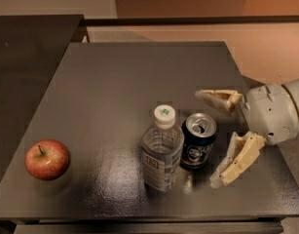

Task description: Move pepsi can near blue plastic bottle

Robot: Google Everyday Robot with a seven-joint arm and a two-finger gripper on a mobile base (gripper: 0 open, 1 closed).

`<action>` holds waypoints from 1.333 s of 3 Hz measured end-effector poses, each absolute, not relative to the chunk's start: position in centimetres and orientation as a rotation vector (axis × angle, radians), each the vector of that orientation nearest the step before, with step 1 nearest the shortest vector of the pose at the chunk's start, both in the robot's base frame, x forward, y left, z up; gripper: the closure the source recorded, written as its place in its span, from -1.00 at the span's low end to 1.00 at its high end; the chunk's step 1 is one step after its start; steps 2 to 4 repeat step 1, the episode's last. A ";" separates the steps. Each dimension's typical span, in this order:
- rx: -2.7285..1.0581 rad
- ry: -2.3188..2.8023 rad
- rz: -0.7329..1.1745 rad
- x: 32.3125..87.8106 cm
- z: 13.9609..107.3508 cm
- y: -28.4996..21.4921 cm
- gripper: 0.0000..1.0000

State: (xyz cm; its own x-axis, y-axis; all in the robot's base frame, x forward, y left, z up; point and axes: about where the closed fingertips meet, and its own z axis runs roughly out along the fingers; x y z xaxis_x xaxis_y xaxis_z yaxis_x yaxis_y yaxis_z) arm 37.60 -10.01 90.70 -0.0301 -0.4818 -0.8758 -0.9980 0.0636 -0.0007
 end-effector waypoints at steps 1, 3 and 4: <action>-1.511 1.610 0.892 37.6 90.7 -10.0 -1.00; -1.511 1.610 0.892 37.6 90.7 -10.0 -1.00; -1.511 1.610 0.892 37.6 90.7 -10.0 -1.00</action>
Offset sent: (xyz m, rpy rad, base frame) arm 0.0000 0.0000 0.0000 0.0000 0.0000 0.0000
